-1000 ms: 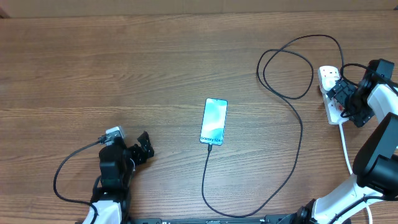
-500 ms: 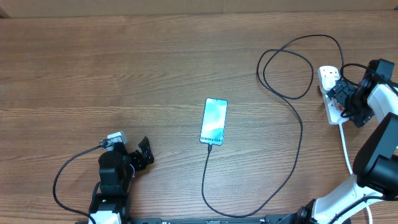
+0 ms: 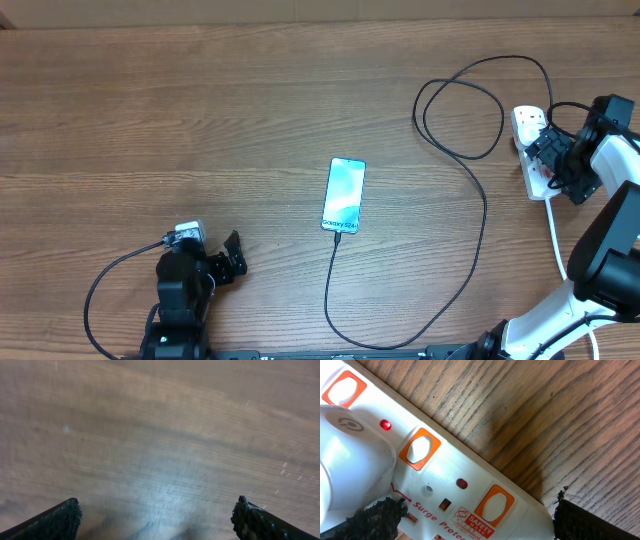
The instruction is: Plug charger to phone and switch on socket
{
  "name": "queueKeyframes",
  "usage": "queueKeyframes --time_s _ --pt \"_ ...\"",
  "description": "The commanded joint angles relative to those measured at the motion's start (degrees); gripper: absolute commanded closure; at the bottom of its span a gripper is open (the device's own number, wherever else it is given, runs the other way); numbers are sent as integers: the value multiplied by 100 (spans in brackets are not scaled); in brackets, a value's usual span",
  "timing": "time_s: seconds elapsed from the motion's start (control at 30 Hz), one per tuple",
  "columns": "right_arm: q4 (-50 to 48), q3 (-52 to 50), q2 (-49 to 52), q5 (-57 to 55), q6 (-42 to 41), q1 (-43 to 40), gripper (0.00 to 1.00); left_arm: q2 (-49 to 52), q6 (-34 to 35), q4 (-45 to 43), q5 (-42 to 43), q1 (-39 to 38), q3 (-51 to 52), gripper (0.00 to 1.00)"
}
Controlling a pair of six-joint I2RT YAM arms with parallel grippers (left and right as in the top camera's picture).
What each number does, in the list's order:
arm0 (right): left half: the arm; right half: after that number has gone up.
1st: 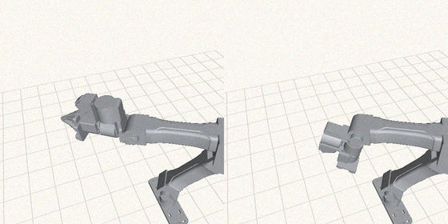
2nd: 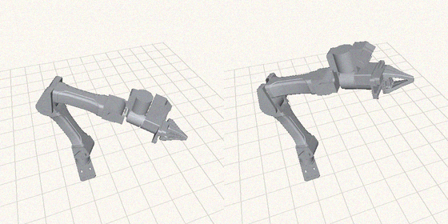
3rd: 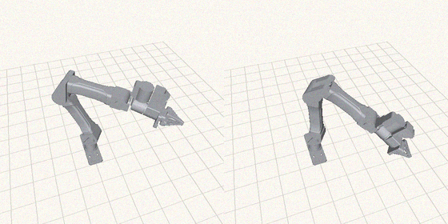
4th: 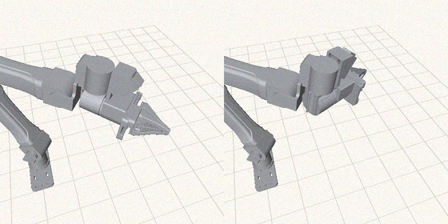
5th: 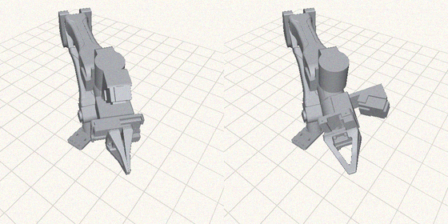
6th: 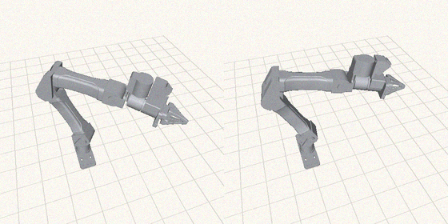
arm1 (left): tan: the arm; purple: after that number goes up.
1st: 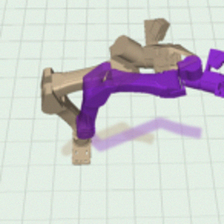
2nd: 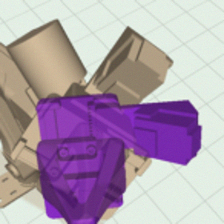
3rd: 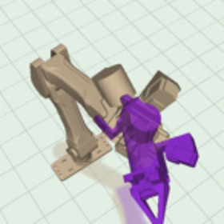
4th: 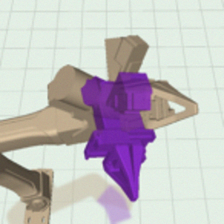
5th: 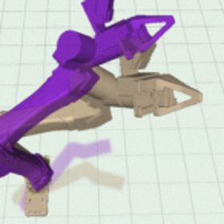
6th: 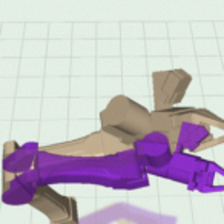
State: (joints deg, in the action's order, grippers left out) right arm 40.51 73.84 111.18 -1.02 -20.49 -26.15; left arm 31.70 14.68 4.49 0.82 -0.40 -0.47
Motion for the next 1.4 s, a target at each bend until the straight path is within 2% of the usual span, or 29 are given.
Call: queueKeyframes --time_s 0.0,0.63,0.8,1.37 --pt "-125 -72 111 111 107 129 0 -413 -302 11 28 -26 17 0" --pt "-125 -70 111 114 107 129 0 -3047 -1060 20 26 -26 17 1" --pt "-125 -72 111 111 107 129 0 -3156 -1488 17 22 -26 17 1" --pt "-125 -72 111 114 107 129 0 -3145 -1493 0 9 -26 17 0"
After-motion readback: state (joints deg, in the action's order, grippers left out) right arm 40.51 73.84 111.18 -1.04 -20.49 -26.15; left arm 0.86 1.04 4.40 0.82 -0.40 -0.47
